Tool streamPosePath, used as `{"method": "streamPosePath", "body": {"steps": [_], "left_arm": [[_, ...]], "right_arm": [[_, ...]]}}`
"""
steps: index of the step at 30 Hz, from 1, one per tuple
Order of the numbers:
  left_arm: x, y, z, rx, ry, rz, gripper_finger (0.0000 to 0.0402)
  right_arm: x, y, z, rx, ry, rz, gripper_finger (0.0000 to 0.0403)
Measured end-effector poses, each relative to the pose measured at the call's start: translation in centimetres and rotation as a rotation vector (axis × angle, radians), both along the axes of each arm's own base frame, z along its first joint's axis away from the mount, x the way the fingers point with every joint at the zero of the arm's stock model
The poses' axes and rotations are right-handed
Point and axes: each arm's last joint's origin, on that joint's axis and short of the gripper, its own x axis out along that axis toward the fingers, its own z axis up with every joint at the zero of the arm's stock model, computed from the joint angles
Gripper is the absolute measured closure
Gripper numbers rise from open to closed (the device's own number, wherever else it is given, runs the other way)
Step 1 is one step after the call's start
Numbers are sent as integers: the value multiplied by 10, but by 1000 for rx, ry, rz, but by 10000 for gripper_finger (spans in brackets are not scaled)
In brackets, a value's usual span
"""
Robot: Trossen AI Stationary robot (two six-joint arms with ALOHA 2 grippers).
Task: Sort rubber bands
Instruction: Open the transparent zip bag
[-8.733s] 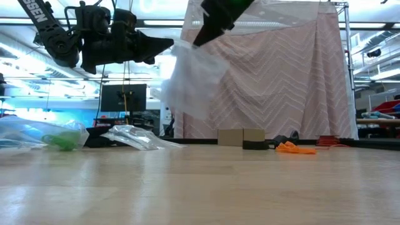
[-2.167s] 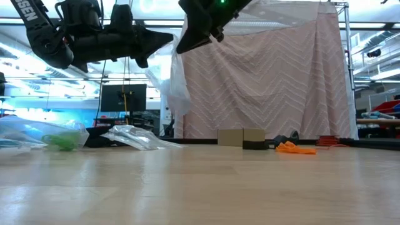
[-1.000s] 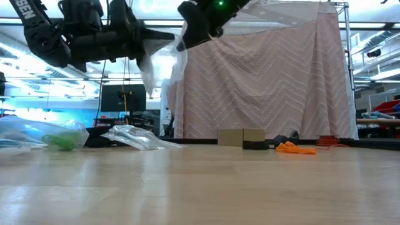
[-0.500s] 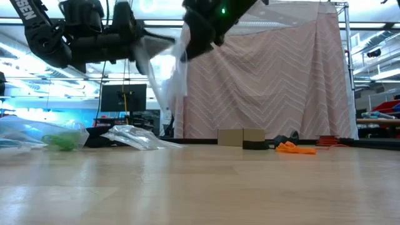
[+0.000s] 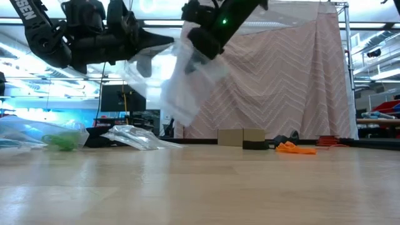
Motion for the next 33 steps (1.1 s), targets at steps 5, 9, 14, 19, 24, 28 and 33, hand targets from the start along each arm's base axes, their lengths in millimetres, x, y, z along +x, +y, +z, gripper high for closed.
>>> {"method": "streamPosePath", "body": {"steps": [5,9,14,19,24,28,33], "left_arm": [[0,1,-2,4,25,16,391],[1,2,-7,33,66,24,391],[1,3,-12,122,124,90,392],[0,-1,-4,316,36,8,392],[0,-4,-3,432,-6,-82,397],[-1,-3,-3,496,-8,-37,399],[0,-2,2,520,-47,3,399]], "right_arm": [[-9,3,8,-19,25,-19,403],[-15,2,16,-42,20,-43,403],[-28,6,32,-50,28,12,403],[-44,4,50,46,13,96,387],[-61,3,72,82,-51,130,385],[-71,7,88,170,-126,218,400],[-64,13,80,226,-107,252,382]]}}
